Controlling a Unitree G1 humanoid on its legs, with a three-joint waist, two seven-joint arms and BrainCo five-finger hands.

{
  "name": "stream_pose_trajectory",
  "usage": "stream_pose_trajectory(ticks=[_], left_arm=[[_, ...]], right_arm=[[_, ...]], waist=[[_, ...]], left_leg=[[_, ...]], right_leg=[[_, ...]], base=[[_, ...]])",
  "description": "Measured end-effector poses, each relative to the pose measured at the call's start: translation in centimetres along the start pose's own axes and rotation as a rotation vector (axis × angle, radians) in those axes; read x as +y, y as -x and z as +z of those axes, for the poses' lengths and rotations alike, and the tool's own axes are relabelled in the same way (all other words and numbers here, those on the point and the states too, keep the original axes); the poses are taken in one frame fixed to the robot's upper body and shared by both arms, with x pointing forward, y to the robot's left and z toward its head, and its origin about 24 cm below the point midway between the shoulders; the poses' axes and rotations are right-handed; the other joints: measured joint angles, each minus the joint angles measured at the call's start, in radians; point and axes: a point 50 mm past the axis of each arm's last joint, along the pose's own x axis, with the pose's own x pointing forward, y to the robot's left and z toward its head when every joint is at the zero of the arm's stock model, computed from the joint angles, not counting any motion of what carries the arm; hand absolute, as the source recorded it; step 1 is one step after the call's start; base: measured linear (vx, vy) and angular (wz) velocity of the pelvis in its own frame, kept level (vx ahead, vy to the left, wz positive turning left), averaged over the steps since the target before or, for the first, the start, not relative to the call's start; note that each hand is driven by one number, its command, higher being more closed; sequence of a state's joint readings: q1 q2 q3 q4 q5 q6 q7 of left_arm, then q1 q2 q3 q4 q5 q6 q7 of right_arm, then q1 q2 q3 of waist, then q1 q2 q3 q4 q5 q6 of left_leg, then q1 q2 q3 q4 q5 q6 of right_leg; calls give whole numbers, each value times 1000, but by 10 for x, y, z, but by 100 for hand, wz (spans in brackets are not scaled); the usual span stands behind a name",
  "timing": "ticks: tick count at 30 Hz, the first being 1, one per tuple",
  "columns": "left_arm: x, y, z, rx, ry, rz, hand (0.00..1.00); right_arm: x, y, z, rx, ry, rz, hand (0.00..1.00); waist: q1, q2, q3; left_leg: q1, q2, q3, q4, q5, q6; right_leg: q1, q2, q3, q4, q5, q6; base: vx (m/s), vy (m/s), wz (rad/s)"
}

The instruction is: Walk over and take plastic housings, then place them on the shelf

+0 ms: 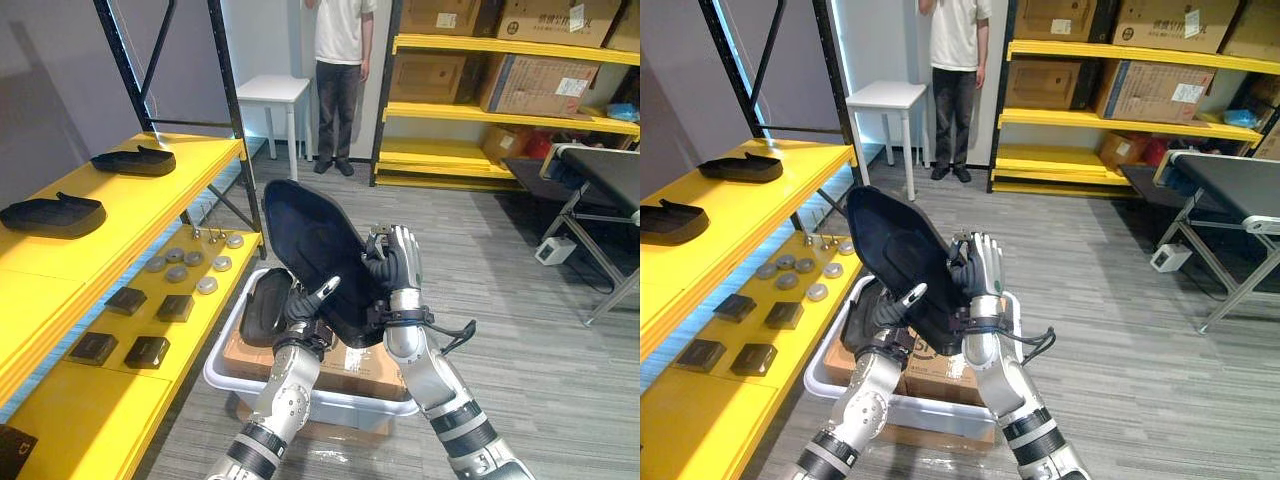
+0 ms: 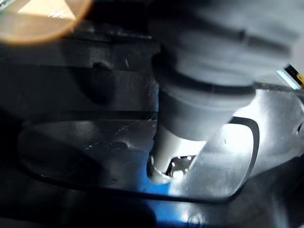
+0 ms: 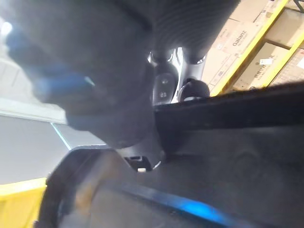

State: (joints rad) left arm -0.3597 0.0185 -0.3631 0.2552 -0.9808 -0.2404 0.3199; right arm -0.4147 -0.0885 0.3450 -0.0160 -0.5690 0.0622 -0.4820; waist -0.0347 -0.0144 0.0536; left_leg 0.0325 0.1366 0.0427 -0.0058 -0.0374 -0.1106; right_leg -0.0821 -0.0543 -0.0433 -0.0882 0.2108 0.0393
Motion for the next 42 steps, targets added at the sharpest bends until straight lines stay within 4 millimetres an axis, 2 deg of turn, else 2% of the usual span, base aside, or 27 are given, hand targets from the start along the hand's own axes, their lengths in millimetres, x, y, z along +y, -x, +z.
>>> stream_pose_trajectory(ticks=[4,8,11,12,13,14,15,16,18,19,20,21,22,24,25,26,27,28,30,31,34,35,36,37,38,39,42], left_arm=[[2,1,3,-11,49,11,100],[5,16,7,-41,102,-15,100],[17,27,9,-60,102,18,100],[20,31,11,-78,83,28,100],[24,34,14,-97,64,44,100],[25,34,14,-95,53,50,100],[30,36,15,-109,23,71,100],[33,38,17,-121,1,89,100],[40,44,24,-162,-36,118,100],[41,47,28,-182,-48,122,100],[44,52,38,-225,-84,123,100],[48,59,46,-253,-124,137,100],[52,63,49,-268,-139,151,100],[63,76,62,-320,-245,195,100],[63,77,65,-333,-273,200,100],[62,78,71,-361,-342,204,100],[62,79,78,-389,-427,206,100],[63,80,82,-405,-470,209,100],[60,78,92,-439,-572,191,100],[60,78,93,-445,-591,187,100],[52,74,96,-467,-633,154,100],[47,70,96,-469,-645,127,100],[34,62,92,-463,-681,56,100],[27,57,89,-457,-703,14,100],[23,55,88,-455,-715,-11,100],[20,50,86,-439,-728,-45,100],[14,43,78,-403,-741,-94,100]], right_arm=[[-1,13,10,-43,-71,14,100],[-1,24,19,-70,-159,17,100],[8,32,19,-50,-233,50,100],[11,34,18,-33,-276,58,100],[14,34,17,-32,-300,70,100],[14,35,16,-27,-307,72,100],[18,34,11,-13,-314,89,100],[22,32,9,-13,-312,113,100],[30,29,11,-22,-316,155,100],[31,29,14,-30,-321,164,100],[34,28,19,-38,-350,172,100],[39,30,23,-32,-381,196,100],[43,31,25,-24,-399,213,100],[57,36,29,21,-470,253,100],[59,36,28,32,-482,257,100],[61,35,27,50,-497,259,100],[64,35,25,63,-503,263,100],[66,34,25,70,-507,268,100],[68,32,24,83,-518,270,100],[68,32,23,83,-518,269,0],[59,30,20,73,-512,252,0],[53,31,18,67,-506,238,0],[37,34,10,74,-495,190,0],[29,37,6,82,-489,162,0],[25,38,5,82,-490,150,0],[19,40,2,80,-482,146,0],[5,45,-8,84,-445,147,0]], waist=[[0,-1,-4],[-3,1,-6],[16,8,-2],[30,18,4],[28,37,13],[29,41,16],[44,40,18],[54,45,17],[75,60,8],[82,72,1],[89,81,1],[113,80,1],[120,79,1],[124,58,-4],[123,58,-3],[122,54,-1],[115,53,4],[112,51,6],[99,51,13],[100,51,17],[90,43,24],[75,42,25],[51,35,30],[41,16,32],[36,-5,30],[28,-27,28],[15,-1,19]], left_leg=[[5,0,-1,2,-4,-1],[-29,0,-47,14,-4,1],[-93,0,-157,32,25,-14],[-127,0,-224,31,45,-21],[-160,12,-235,11,49,15],[-173,24,-192,-6,46,60],[-206,58,39,1,12,184],[-224,83,221,27,12,180],[-218,92,487,76,9,151],[-210,92,515,75,17,135],[-210,86,530,39,70,81],[-208,69,506,32,107,71],[-204,60,494,34,125,76],[-176,-27,451,39,110,107],[-166,-48,436,37,103,116],[-146,-83,397,33,94,130],[-124,-96,353,30,84,145],[-115,-96,330,30,85,152],[-91,-93,226,19,79,160],[-79,-98,209,13,79,160],[-69,-111,111,12,74,146],[-77,-114,66,15,72,143],[-82,-123,-1,18,74,127],[-79,-138,-32,24,70,115],[-78,-156,-45,28,65,106],[-65,-164,-54,24,55,87],[-63,-102,-45,2,54,59]], right_leg=[[10,3,-3,-3,-3,-2],[10,-1,-50,1,-10,-6],[15,-4,-158,6,-15,-20],[20,-6,-232,13,-32,-26],[44,-12,-342,14,-46,-32],[58,-21,-402,14,-60,-25],[90,-65,-532,18,-87,-12],[104,-93,-595,20,-105,-3],[126,-132,-695,35,-124,20],[128,-134,-718,41,-130,29],[138,-145,-764,64,-142,48],[136,-177,-777,119,-165,77],[139,-195,-780,154,-178,88],[149,-346,-798,356,-227,117],[144,-391,-795,433,-227,115],[114,-476,-765,605,-210,50],[67,-512,-658,744,-156,-29],[36,-495,-575,804,-183,-3],[-47,-364,-372,892,-331,33],[-55,-345,-354,875,-347,42],[-98,-252,-255,650,-367,42],[-111,-213,-171,567,-366,44],[-103,-157,-23,454,-361,44],[-95,-150,31,395,-311,37],[-94,-157,47,371,-235,43],[-62,-173,39,333,-257,111],[-16,-113,21,206,-212,85]], base=[[-19,7,1],[-27,0,30],[-44,-39,111],[-57,-71,198],[-45,-84,233],[-6,-87,305],[6,-40,281],[4,8,263],[51,128,172],[113,163,169],[209,218,115],[154,155,91],[280,255,49],[294,282,65],[244,322,96],[191,326,109],[176,284,110],[175,132,118],[196,-35,125],[181,-76,113],[158,-122,98],[108,-176,137],[165,-283,155],[144,-258,132],[184,-316,70],[155,-248,19],[132,-176,-11]])
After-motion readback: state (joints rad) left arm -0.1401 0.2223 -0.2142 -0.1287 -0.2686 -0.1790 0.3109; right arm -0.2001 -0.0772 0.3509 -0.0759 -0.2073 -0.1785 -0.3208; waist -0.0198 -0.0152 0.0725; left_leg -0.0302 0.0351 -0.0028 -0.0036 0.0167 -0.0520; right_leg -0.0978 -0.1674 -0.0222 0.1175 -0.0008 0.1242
